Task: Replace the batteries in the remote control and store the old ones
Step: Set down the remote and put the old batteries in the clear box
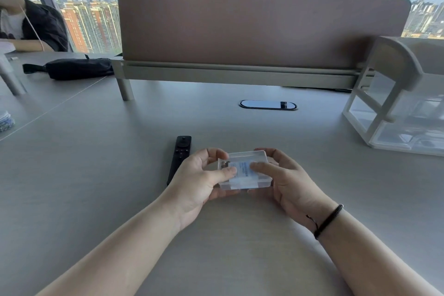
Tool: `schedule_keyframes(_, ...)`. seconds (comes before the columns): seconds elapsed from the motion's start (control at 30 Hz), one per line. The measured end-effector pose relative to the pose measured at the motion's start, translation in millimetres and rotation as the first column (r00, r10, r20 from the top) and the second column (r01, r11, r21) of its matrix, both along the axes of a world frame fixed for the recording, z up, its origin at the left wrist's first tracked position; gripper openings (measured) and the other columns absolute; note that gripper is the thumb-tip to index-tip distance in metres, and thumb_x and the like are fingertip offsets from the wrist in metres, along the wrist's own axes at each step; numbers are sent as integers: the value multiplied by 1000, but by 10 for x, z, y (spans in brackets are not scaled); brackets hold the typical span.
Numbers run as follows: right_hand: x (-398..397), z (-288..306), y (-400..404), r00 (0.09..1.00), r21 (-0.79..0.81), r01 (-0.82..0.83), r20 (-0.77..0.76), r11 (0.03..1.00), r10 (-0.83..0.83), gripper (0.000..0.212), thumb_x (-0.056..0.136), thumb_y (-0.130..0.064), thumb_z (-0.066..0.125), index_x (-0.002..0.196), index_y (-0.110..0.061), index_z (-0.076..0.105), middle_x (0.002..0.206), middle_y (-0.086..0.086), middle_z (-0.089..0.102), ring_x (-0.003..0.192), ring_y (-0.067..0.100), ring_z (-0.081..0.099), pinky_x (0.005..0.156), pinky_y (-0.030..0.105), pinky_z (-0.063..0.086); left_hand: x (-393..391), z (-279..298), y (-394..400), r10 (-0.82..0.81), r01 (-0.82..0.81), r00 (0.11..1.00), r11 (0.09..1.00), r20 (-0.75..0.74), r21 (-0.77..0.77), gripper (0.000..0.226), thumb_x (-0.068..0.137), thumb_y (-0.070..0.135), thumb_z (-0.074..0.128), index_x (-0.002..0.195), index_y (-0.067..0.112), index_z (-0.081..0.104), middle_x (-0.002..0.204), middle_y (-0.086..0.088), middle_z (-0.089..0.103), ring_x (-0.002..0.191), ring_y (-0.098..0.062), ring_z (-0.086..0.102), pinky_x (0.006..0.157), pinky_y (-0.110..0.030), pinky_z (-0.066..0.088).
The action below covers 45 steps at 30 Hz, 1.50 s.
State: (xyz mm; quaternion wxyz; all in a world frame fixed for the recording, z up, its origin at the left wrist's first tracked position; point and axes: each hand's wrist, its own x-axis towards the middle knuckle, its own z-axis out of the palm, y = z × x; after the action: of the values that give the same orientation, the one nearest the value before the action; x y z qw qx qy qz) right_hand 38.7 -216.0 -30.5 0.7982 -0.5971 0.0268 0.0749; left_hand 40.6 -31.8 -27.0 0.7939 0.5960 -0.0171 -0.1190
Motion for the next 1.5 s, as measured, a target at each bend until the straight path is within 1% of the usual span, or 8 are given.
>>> schedule_keyframes(0.13,-53,19,25,994,-134,-106,-28,985,104,32,90,-12,68,118,-7,55,88,16,70,42,25,56,36,28,50,6,-27,2,2,-4,999,999,39,42,27,80,-5,73,93,16,64,126,-10,63,89,-31,74,74,-43,59)
schedule_keyframes(0.53,-51,-9,26,997,-98,-76,-34,992,73,46,86,-4,71,125,-13,49,99,25,65,37,25,55,36,29,51,26,-79,3,-32,33,999,998,-31,59,37,77,-5,76,104,16,62,122,-17,64,99,-36,71,81,-46,59)
schedule_keyframes(0.63,-41,-63,17,992,-372,-17,112,928,63,58,78,-22,82,126,-29,50,99,22,69,49,27,62,48,33,54,42,-77,1,-5,7,1000,996,-24,94,41,78,-3,76,109,18,61,120,-13,67,101,-34,71,89,-52,56)
schedule_keyframes(0.8,-28,-157,-65,905,-871,201,340,449,255,80,58,-65,80,129,-49,48,125,-20,46,113,2,51,95,24,46,40,-71,-11,6,1,998,994,-62,110,44,82,-3,72,118,17,57,114,-14,68,98,-32,71,86,-51,58)
schedule_keyframes(0.93,22,-225,-80,888,-875,201,353,441,295,71,64,-69,73,128,-47,52,121,-23,52,120,4,45,103,32,42,70,-86,11,-32,39,997,994,-68,101,42,88,2,68,124,17,55,114,-16,71,98,-27,72,92,-45,56)
schedule_keyframes(1.0,58,-236,-88,888,-862,209,365,462,280,68,64,-67,75,126,-46,54,119,-24,55,117,3,48,101,33,43,75,-121,20,-43,27,998,961,53,274,41,89,13,69,127,22,54,114,-6,72,100,-15,71,97,-38,54)
schedule_keyframes(1.13,137,-267,-118,883,-854,247,393,458,256,61,70,-58,77,126,-42,59,124,-22,56,119,5,51,100,30,44,68,-192,64,-235,-179,884,630,405,756,46,85,47,66,127,36,50,117,14,65,103,-1,63,92,-27,50)
schedule_keyframes(1.5,784,-300,-124,922,-944,284,317,169,221,59,96,-43,51,151,-38,30,164,-10,21,152,19,14,122,34,16,76,-252,57,-254,-324,811,556,527,765,37,89,42,62,124,27,60,120,15,63,108,2,56,93,-24,47)
